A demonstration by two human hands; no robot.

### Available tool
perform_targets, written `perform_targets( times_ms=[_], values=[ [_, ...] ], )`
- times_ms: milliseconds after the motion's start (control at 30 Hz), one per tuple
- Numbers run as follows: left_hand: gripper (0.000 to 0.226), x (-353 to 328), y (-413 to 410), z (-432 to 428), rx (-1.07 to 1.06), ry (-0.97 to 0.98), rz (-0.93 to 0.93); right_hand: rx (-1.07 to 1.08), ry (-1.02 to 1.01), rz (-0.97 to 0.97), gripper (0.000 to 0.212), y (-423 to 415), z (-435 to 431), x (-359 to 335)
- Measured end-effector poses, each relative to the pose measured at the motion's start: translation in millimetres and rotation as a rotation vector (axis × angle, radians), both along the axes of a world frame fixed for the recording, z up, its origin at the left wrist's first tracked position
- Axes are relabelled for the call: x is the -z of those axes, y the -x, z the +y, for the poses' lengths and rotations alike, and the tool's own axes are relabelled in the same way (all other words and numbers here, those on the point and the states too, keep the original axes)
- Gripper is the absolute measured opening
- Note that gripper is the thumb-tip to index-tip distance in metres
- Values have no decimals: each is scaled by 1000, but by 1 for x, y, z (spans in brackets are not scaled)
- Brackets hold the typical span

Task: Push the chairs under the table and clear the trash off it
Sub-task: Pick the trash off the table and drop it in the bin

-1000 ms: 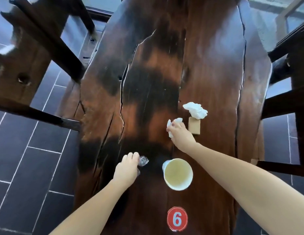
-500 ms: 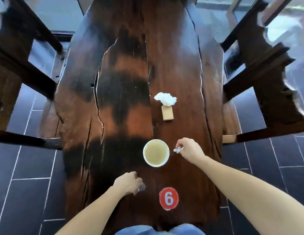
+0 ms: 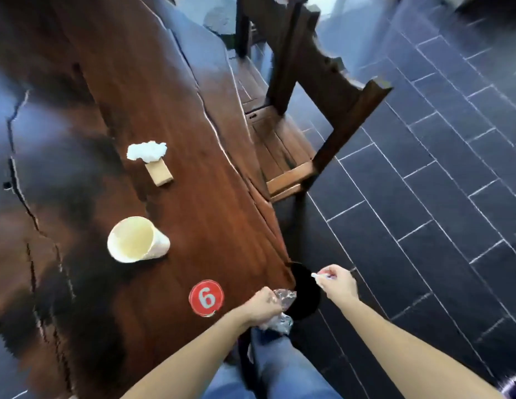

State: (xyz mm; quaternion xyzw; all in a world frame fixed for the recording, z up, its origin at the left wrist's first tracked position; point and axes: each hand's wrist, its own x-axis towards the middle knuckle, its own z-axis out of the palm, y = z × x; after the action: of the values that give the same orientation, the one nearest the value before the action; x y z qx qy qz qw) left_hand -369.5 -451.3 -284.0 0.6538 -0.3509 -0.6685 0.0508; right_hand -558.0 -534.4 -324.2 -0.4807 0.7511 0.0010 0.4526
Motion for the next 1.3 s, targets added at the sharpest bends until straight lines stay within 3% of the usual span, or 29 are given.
perform_targets(
  times_ms=[133, 333, 433, 500, 567, 667, 833, 967, 1133, 1300],
  values=[
    [17, 30, 68, 7, -69, -55, 25, 223, -79, -40, 5, 59, 37, 25],
    [20, 102, 115, 18, -426, -493, 96, 645, -178, -172, 9, 92, 77, 76],
    [22, 141, 119, 18, -558, -438, -58, 761, -193, -244, 11, 87, 76, 99],
    [25, 165, 122, 18, -508, -284, -252, 782, -192, -283, 6, 82, 77, 118],
    [10, 191, 128, 15, -402, -200, -357, 782, -153, -256, 8, 76, 79, 141],
    [34, 233, 140, -1, -329, -167, -427, 777, -155, -215, 17, 64, 81, 181],
    [63, 286, 147, -18, -323, -162, -276, 775, -126, -221, 12, 54, 76, 238],
    [85, 298, 133, -14, -385, -232, -337, 792, -353, -355, 41, 61, 71, 264],
    [78, 280, 127, -16, -455, -224, -305, 741, -438, -380, 53, 72, 75, 252],
    [68, 244, 148, -13, -229, -125, -254, 660, -304, -338, 50, 77, 72, 218]
  ],
)
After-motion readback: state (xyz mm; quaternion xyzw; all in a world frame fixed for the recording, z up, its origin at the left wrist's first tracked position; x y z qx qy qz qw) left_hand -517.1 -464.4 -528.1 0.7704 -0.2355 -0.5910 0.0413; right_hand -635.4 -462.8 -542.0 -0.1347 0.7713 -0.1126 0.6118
